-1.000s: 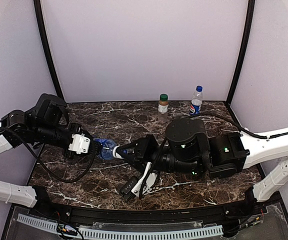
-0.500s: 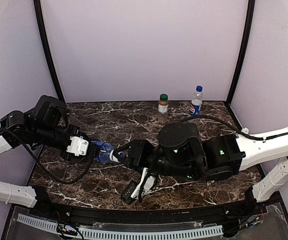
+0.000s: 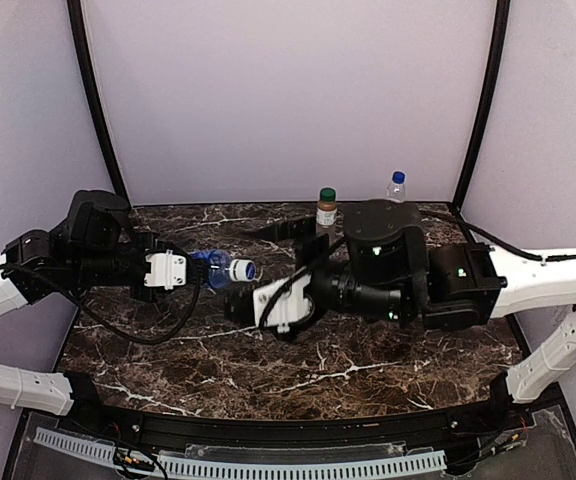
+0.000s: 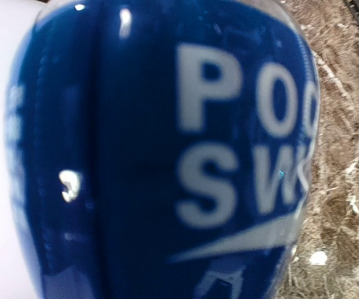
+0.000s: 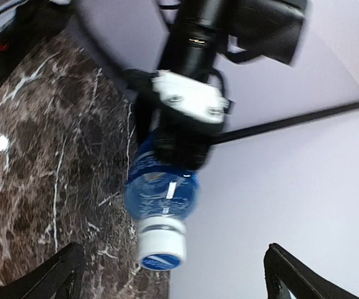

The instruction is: Unscrew the bottle caps

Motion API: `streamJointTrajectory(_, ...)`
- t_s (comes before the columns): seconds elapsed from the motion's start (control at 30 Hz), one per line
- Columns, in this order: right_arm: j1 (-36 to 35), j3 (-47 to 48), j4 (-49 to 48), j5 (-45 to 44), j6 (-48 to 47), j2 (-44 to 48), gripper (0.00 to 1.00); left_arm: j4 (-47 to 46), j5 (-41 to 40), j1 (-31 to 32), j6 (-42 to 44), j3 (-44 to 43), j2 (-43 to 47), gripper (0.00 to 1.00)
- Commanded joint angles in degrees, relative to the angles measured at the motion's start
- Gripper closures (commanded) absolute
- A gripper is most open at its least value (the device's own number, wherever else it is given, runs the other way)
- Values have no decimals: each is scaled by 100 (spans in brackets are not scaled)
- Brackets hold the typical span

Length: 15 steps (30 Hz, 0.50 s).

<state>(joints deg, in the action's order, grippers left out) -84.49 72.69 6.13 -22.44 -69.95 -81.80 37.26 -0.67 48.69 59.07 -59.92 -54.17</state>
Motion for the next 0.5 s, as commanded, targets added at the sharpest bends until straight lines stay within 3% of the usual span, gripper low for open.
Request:
streamJointTrajectory(0.0, 1080, 721, -118, 1474, 5241, 311, 1, -1683, -1245, -17, 159, 532, 101, 68)
streamJointTrajectory(0.1, 1824, 815, -242, 2185, 7909, 213, 7, -2373, -1710, -17, 444, 722, 69, 68)
streamJointTrajectory(0.2, 2073, 746, -253, 2271, 9651, 95, 11, -2548, -1851, -18, 485, 719, -4, 68)
streamJointTrajectory(0.27, 2134, 777, -160, 2441, 10312, -44, 2, -2565, -1896, -17, 508, 711, -42, 68)
streamJointTrajectory(0.47, 2235, 931, -50, 3092, 10995, -477, 4, -2470, -1846, -17, 487, 718, -42, 68)
